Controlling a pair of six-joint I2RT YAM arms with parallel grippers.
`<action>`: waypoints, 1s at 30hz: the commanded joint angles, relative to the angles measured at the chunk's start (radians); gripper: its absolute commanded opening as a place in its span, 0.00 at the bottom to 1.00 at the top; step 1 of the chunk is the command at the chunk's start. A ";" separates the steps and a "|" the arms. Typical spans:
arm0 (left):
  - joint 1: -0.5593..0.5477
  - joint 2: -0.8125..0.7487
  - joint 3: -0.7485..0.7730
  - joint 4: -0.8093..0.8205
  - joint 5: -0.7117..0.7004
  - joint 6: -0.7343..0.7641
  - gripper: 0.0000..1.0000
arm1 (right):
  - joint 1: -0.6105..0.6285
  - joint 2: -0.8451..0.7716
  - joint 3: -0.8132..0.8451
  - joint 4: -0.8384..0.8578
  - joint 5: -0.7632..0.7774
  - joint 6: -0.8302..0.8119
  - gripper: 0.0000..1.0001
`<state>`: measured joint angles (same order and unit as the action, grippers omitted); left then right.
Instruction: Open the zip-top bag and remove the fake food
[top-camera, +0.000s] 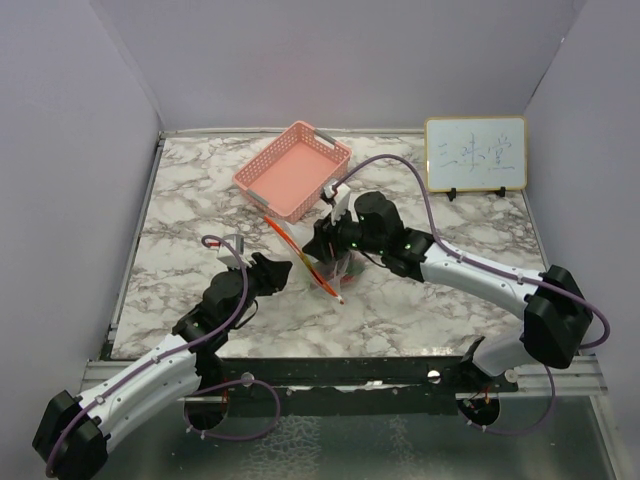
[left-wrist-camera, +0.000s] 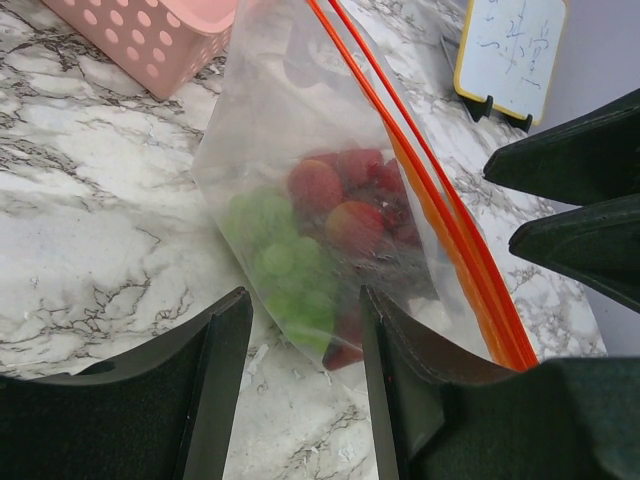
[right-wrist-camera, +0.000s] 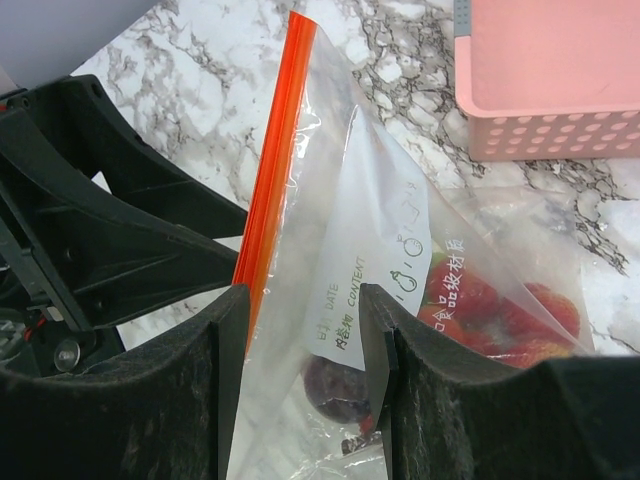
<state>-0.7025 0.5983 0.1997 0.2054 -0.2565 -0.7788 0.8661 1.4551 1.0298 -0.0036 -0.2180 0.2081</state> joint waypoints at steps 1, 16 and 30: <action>-0.001 -0.011 0.000 0.014 -0.029 0.012 0.50 | 0.005 0.019 0.023 0.002 -0.021 -0.001 0.48; -0.002 0.009 -0.003 0.026 -0.024 0.006 0.50 | 0.022 0.021 0.019 0.001 -0.022 -0.003 0.49; -0.003 -0.020 0.000 0.005 -0.026 0.006 0.50 | 0.046 0.035 0.033 -0.033 0.058 -0.026 0.52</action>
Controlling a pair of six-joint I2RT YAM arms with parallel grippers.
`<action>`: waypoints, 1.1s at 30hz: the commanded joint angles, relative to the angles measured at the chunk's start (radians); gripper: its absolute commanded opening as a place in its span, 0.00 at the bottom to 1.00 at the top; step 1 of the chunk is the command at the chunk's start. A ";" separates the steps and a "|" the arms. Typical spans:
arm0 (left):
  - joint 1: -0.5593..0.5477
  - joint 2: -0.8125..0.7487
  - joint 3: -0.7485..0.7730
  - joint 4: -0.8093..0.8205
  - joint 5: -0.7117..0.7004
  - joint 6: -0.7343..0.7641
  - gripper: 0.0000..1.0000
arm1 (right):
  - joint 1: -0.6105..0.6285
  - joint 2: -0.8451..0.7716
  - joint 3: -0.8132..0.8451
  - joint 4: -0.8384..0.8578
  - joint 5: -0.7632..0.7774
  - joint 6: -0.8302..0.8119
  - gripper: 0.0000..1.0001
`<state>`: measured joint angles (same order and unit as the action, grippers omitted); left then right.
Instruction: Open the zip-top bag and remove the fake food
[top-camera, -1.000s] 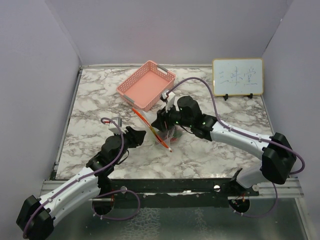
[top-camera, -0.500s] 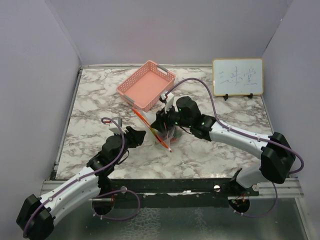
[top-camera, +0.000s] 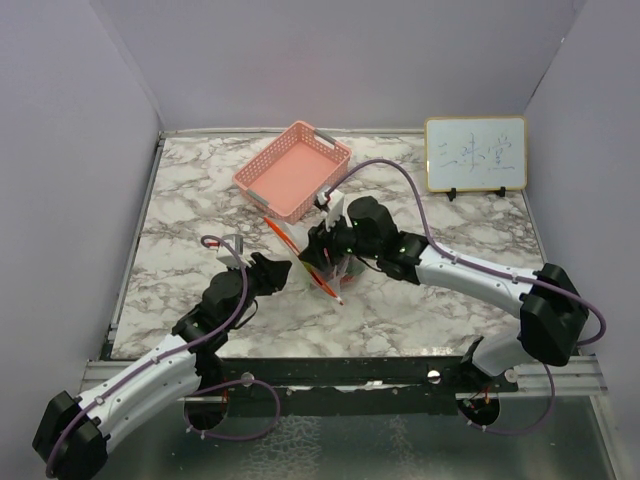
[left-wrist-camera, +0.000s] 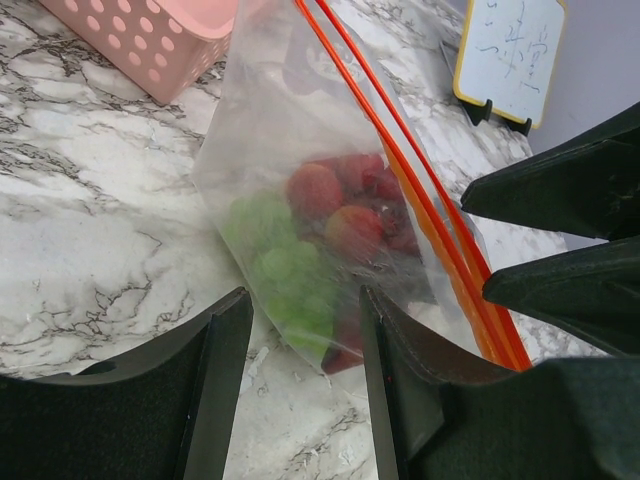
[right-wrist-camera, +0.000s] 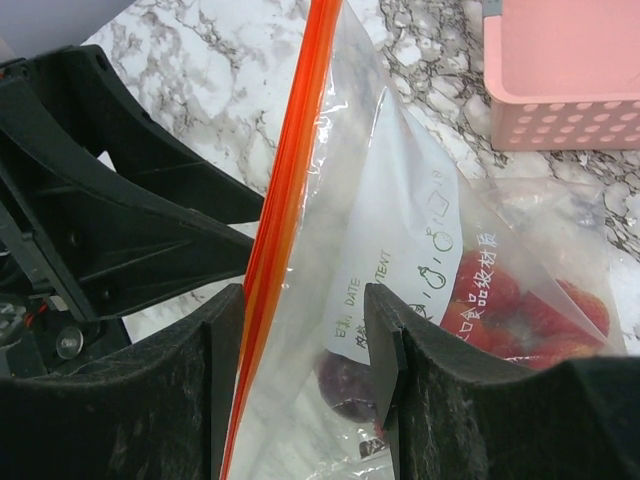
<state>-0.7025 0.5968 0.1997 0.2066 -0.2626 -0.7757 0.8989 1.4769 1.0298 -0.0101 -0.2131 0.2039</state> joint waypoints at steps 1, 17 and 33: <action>-0.003 -0.020 0.000 0.002 -0.020 0.004 0.50 | 0.013 0.015 0.035 -0.030 0.063 -0.025 0.52; -0.003 -0.036 0.000 -0.012 -0.021 0.001 0.50 | 0.027 0.024 0.069 -0.079 0.187 -0.068 0.52; -0.003 -0.055 0.012 -0.020 -0.013 -0.001 0.50 | 0.124 0.051 0.110 -0.164 0.437 -0.077 0.44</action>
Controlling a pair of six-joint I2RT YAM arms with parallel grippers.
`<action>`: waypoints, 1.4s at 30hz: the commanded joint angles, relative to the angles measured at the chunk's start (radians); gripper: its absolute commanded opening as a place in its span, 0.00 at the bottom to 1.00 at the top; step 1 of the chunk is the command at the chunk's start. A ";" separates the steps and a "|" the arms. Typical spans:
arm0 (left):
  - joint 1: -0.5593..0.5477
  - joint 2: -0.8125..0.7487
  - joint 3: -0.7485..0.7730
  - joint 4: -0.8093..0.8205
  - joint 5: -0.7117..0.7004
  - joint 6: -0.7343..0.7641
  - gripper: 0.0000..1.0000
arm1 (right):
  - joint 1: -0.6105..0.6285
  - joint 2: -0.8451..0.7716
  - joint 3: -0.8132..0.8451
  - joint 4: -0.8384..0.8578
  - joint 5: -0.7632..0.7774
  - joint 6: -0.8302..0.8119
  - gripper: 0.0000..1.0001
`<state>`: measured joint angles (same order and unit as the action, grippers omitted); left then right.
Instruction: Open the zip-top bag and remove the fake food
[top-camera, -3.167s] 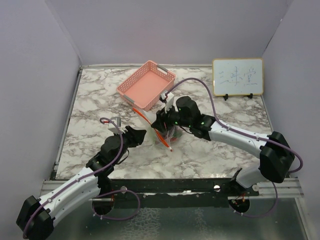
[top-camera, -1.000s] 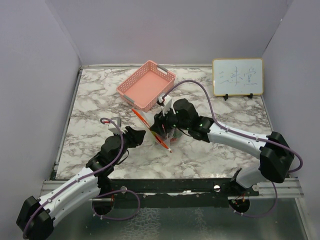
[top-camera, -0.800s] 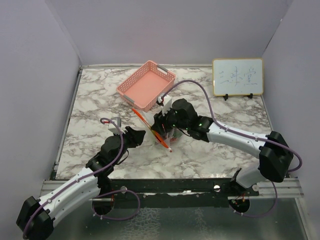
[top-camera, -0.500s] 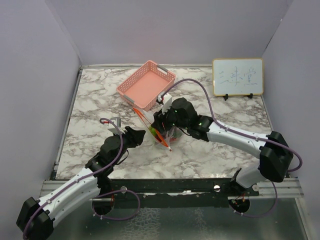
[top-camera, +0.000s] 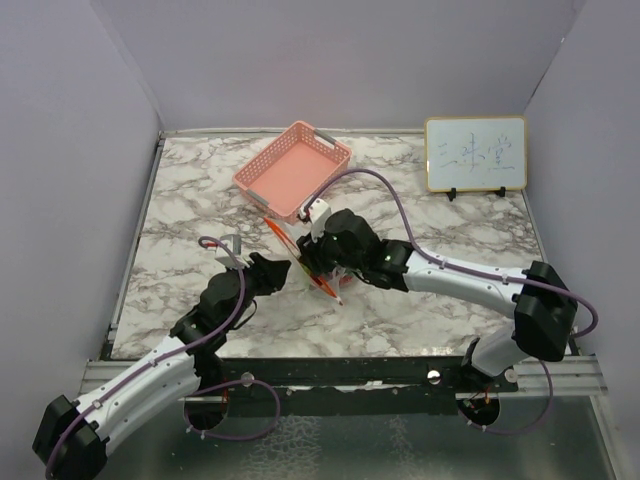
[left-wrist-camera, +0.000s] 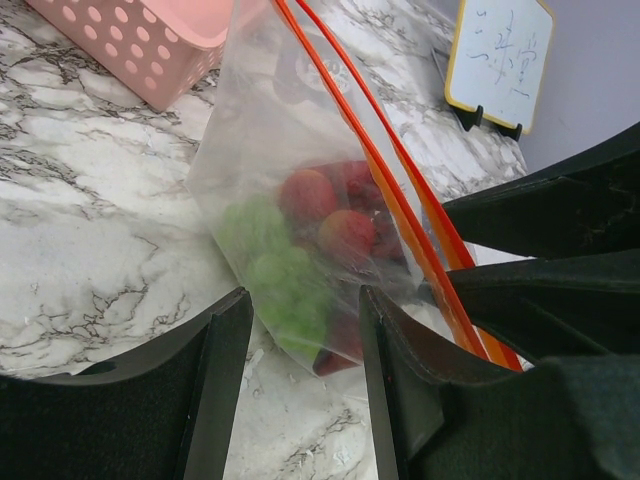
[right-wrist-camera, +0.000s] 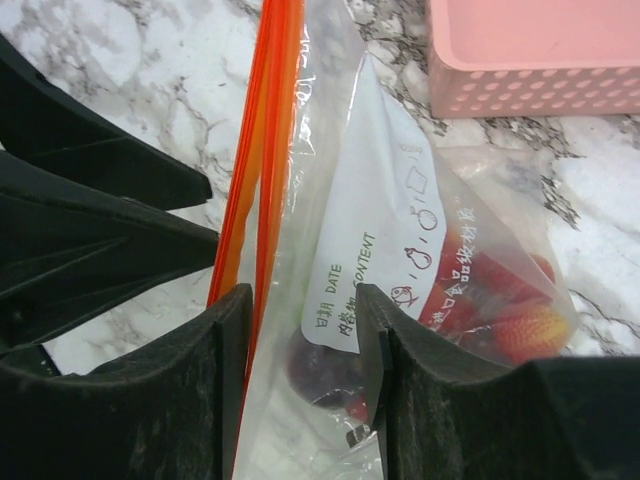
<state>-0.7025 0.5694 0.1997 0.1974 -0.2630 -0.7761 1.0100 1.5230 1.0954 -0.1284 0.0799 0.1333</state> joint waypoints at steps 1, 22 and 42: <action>-0.002 -0.035 0.012 -0.015 -0.013 -0.003 0.50 | 0.014 0.004 0.049 -0.052 0.174 -0.002 0.41; -0.007 0.024 0.125 0.017 -0.039 -0.104 0.80 | 0.060 -0.022 0.047 -0.032 0.297 0.036 0.01; -0.009 0.247 0.206 0.064 -0.054 -0.145 0.25 | 0.073 -0.062 0.079 -0.030 0.329 0.036 0.01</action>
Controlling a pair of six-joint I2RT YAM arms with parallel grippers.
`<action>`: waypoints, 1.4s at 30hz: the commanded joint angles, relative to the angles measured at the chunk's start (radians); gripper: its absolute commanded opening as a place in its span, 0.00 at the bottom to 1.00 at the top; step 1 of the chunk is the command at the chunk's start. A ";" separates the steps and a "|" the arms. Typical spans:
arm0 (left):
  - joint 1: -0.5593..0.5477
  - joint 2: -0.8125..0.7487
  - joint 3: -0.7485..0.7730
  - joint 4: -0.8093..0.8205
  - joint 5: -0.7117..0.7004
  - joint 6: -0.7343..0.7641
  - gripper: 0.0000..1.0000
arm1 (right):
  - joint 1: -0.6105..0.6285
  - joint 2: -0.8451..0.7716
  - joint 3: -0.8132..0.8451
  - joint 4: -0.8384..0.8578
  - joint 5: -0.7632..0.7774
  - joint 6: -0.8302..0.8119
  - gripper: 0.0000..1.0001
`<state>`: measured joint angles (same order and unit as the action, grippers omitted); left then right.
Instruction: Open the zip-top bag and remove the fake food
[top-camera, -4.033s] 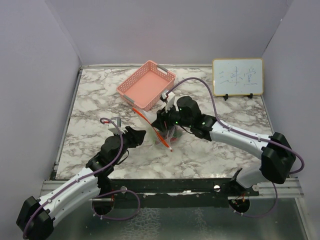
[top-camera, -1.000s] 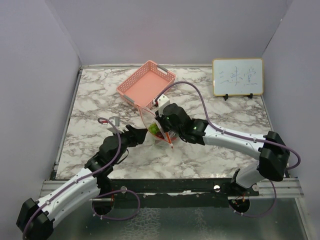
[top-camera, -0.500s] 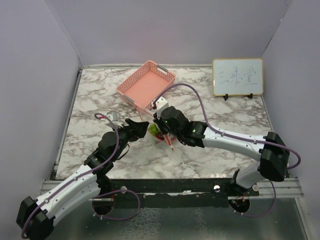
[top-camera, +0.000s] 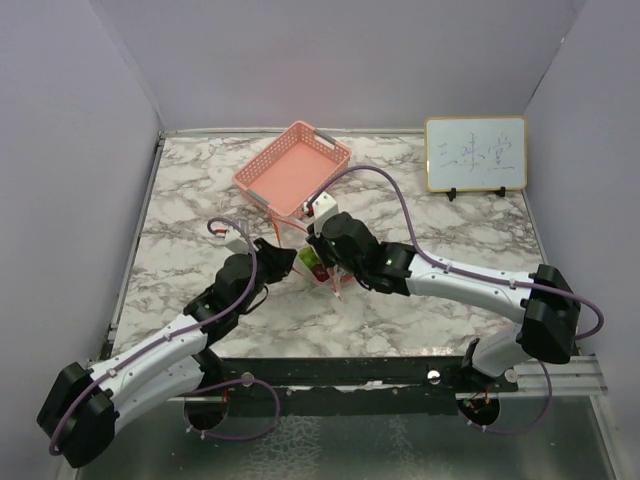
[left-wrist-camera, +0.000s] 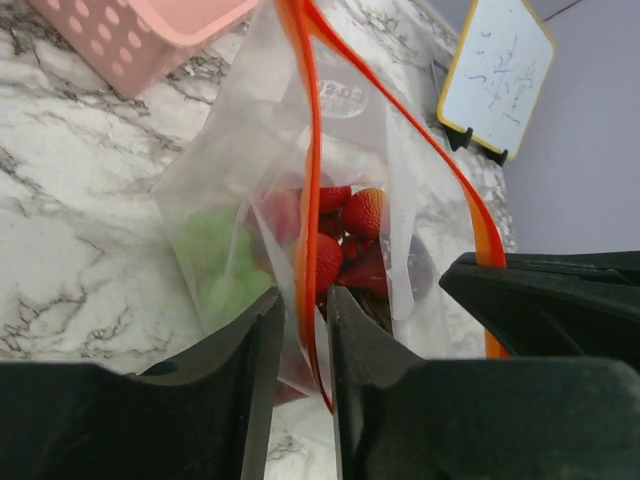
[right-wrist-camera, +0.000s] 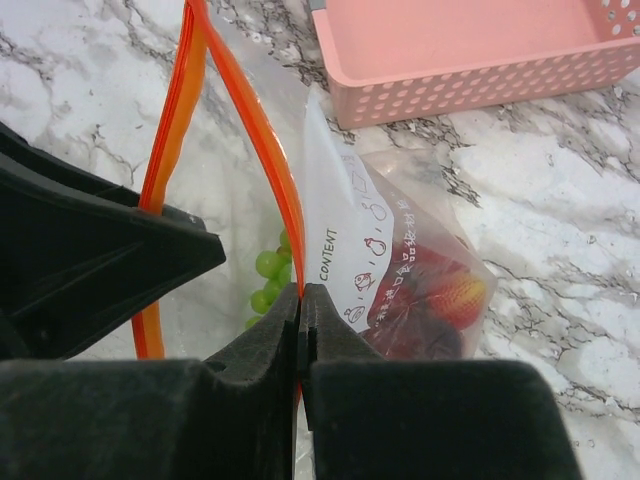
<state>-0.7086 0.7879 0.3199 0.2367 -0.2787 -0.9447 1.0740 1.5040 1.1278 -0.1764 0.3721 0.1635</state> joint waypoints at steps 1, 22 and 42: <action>-0.003 0.037 0.110 0.014 -0.051 0.048 0.17 | 0.009 -0.045 0.054 0.018 0.034 0.000 0.01; -0.002 0.349 0.772 -0.489 -0.089 0.455 0.00 | 0.025 -0.013 0.055 0.082 0.032 0.100 0.01; -0.129 0.745 0.768 -0.206 0.081 0.363 0.00 | -0.209 -0.294 -0.332 -0.058 0.134 0.255 0.34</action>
<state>-0.8352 1.5200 1.0447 -0.0395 -0.2287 -0.5781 0.8745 1.2808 0.7471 -0.1768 0.4416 0.4007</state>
